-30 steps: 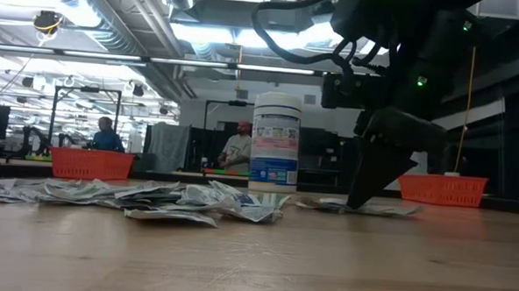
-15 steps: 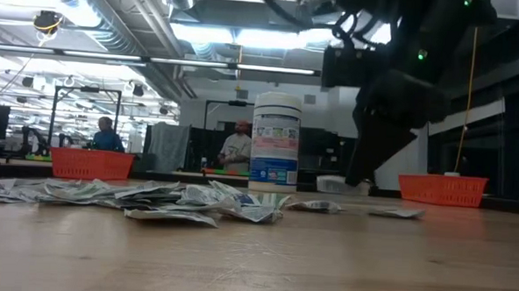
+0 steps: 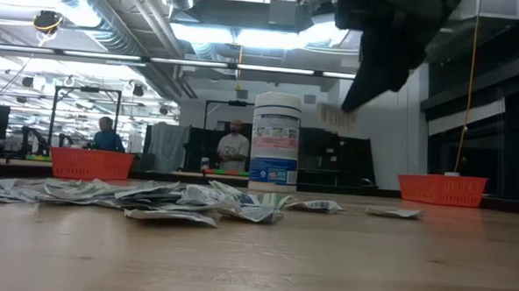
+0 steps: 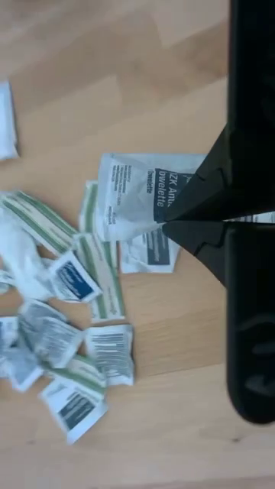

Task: Pick & Place First Aid Supplies
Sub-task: Put the gray towelette pack into the right orange bin

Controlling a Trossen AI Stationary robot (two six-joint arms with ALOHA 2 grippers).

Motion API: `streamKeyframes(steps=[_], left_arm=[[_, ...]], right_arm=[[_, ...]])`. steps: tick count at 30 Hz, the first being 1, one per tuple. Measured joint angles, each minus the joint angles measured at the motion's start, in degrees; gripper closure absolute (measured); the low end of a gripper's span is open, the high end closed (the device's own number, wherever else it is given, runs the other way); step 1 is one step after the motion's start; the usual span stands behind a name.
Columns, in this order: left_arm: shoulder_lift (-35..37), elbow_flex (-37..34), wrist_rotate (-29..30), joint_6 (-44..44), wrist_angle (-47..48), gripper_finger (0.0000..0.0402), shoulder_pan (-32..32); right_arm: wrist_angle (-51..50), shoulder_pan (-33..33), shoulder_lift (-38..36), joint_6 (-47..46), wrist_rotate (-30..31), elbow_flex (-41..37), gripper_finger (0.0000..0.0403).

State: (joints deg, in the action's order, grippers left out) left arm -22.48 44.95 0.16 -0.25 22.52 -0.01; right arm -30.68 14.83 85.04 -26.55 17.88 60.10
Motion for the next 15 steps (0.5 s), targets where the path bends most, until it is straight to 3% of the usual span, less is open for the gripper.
streamKeyframes(steps=[15], left_arm=[[0.0,0.0,0.0,0.0,0.0,0.0397,0.0]], right_arm=[[-9.1,-12.1,-13.5,4.5,0.6,0.0,0.0401]])
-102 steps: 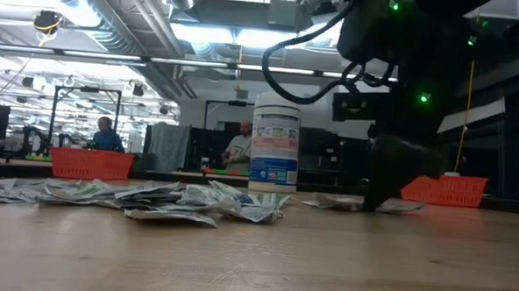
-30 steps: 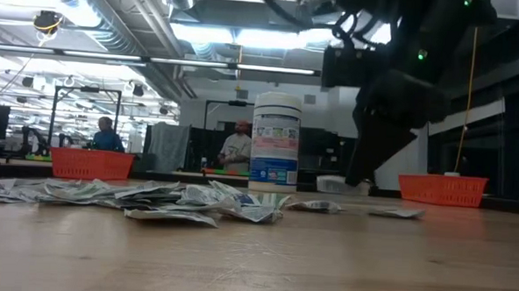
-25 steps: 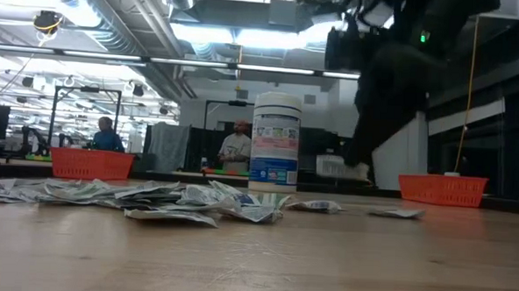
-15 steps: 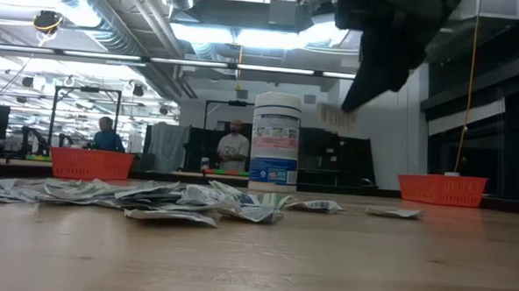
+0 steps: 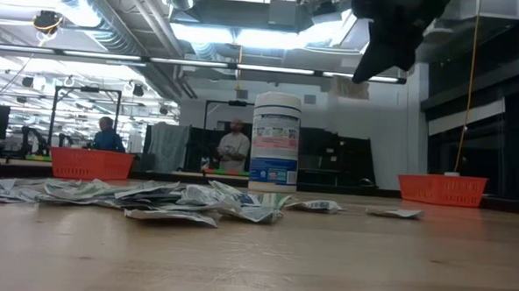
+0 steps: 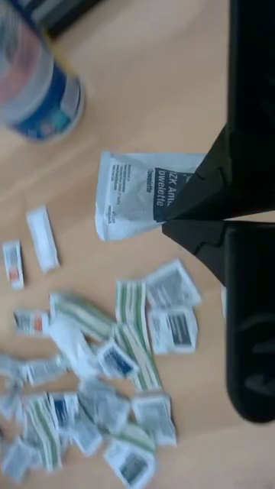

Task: Pick & Place First Aid Supplies
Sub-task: Put the gray towelette pack into the right orange bin

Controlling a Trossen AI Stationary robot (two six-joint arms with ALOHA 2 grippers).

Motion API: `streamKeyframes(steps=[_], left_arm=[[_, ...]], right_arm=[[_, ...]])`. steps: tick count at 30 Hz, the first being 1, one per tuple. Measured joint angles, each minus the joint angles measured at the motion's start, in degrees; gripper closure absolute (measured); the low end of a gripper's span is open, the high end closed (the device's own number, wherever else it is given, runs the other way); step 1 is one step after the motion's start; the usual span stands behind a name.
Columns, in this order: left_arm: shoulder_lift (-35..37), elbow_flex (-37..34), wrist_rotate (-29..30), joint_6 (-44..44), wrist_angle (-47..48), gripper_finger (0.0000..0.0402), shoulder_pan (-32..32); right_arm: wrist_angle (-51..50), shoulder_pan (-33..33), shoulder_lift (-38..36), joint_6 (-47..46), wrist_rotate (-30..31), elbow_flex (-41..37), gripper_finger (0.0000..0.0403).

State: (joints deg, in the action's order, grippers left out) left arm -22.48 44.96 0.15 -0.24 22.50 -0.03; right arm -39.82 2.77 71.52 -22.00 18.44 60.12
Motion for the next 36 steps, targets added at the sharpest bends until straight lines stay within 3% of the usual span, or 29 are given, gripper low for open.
streamKeyframes(steps=[16,36], left_arm=[[0.0,0.0,0.0,0.0,0.0,0.0398,0.0],[0.0,0.0,0.0,0.0,0.0,0.0398,0.0]], right_arm=[[-9.4,-19.9,-3.4,3.1,4.9,0.0,0.0401],[-15.7,-43.4,-3.4,8.8,6.1,0.0,0.0400]])
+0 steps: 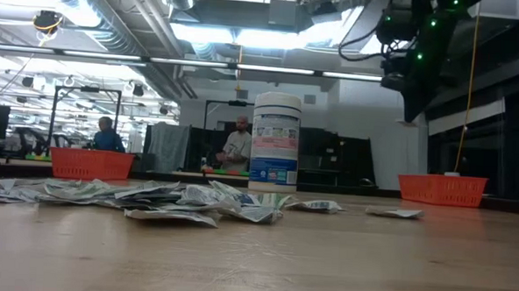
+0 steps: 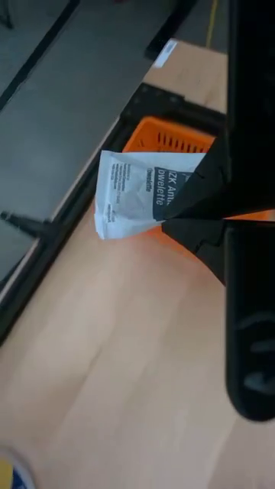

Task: Pick & Place First Aid Supplies
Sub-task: Put the gray towelette pack into the right orange bin

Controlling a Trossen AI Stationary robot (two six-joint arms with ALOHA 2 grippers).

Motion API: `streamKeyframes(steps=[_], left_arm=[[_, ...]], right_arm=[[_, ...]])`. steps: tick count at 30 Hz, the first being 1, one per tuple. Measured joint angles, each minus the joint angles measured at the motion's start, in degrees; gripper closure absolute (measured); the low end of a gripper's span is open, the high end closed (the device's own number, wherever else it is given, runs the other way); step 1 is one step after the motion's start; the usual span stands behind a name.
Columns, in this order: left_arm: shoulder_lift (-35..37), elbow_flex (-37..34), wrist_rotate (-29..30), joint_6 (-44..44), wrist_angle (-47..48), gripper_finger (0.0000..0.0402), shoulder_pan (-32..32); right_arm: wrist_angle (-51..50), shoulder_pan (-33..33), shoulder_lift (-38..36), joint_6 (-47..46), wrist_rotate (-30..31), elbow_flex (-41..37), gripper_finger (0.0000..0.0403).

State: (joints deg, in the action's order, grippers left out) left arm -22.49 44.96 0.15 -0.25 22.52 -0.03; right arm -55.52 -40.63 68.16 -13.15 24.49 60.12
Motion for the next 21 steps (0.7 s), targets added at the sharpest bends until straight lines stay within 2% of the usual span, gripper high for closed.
streamKeyframes(steps=[10,21], left_arm=[[0.0,0.0,0.0,0.0,0.0,0.0398,0.0],[0.0,0.0,0.0,0.0,0.0,0.0398,0.0]], right_arm=[[0.8,-7.7,0.0,1.2,-1.9,-3.8,0.0400],[5.1,-7.8,0.0,0.5,-2.2,-8.1,0.0400]])
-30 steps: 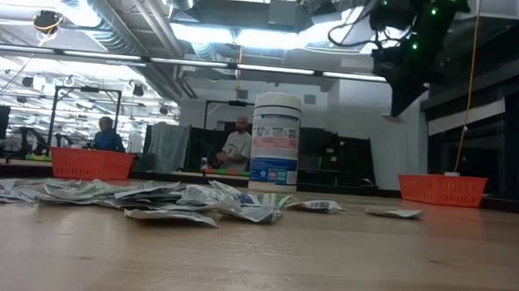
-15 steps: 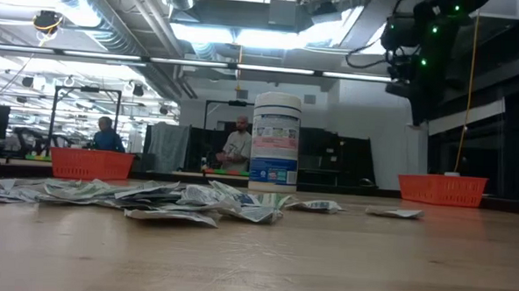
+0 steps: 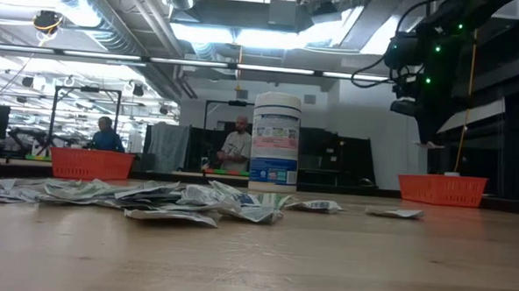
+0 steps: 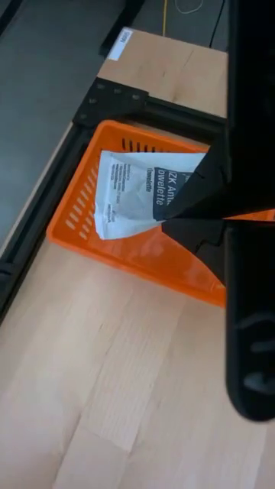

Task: Pick & Place First Aid Supplies
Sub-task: Put the gray towelette pack into the right orange bin

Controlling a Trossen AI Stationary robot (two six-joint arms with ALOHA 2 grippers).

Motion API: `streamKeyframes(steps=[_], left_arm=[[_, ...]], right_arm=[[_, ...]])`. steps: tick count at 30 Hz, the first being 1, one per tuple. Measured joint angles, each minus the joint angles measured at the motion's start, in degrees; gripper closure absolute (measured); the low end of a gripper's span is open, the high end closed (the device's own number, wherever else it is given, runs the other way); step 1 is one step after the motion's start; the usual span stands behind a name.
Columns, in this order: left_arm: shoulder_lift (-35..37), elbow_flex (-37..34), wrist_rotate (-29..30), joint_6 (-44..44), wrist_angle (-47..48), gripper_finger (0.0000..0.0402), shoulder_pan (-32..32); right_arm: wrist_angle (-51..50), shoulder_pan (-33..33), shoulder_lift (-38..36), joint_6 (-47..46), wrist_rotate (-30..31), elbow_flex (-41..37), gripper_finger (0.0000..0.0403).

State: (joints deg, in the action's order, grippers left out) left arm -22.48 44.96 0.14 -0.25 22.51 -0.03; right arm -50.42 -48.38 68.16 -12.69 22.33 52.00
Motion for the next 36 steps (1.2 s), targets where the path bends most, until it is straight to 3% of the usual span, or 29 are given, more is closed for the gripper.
streamKeyframes(steps=[23,36], left_arm=[[0.0,0.0,0.0,0.0,0.0,0.0397,0.0],[0.0,0.0,0.0,0.0,0.0,0.0398,0.0]], right_arm=[[4.5,0.0,0.0,1.2,-0.1,-5.5,0.0396],[4.5,0.0,0.0,0.9,0.0,-5.5,0.0286]])
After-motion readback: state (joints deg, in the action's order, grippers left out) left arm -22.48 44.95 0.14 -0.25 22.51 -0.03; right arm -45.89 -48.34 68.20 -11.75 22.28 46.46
